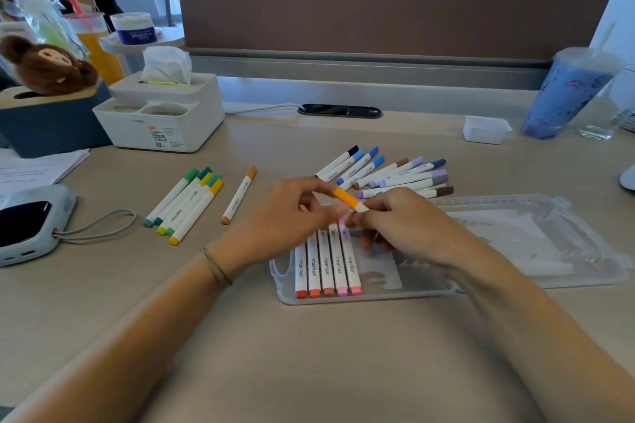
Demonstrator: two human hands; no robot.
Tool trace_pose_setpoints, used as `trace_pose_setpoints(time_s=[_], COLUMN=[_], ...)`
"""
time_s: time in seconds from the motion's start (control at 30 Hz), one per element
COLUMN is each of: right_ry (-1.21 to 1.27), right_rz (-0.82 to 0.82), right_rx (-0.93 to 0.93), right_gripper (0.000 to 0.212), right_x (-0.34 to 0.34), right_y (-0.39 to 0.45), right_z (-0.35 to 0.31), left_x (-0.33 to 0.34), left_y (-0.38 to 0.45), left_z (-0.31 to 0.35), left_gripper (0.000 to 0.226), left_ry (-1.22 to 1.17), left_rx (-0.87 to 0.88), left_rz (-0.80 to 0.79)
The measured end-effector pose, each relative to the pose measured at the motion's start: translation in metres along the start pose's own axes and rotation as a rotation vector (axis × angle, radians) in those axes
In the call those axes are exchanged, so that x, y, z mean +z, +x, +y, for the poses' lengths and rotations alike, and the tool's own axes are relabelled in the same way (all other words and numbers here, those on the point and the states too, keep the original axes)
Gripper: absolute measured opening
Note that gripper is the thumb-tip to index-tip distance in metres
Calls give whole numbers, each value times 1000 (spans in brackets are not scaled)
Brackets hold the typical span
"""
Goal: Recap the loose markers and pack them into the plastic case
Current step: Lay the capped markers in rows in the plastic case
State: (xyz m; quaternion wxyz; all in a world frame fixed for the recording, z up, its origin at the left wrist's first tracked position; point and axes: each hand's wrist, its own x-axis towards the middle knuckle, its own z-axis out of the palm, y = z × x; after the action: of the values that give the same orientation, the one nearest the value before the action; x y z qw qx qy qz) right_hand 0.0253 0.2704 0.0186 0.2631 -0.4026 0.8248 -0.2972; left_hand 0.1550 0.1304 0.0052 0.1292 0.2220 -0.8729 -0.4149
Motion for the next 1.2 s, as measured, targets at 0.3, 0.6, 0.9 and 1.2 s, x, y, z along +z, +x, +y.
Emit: trace_pose_setpoints(time_s=[0.3,0.6,0.9,1.2], right_ry=[-63,12,-300,-207], right_rz=[17,25,145,226], right_rx=[-78,113,-10,-157], right_gripper=[30,28,27,35], right_x=[-3,5,17,14], right_y=[-2,8,17,10], right_z=[1,11,19,-4], left_x=[5,-6,-7,-30], left_y=[9,5,3,6], left_z=[-1,-9,-10,-21], left_gripper=[21,16,39,19], left_ry=[-242,383,495,400], left_rx=[9,51,27,-35], left_rz=[70,60,-144,171])
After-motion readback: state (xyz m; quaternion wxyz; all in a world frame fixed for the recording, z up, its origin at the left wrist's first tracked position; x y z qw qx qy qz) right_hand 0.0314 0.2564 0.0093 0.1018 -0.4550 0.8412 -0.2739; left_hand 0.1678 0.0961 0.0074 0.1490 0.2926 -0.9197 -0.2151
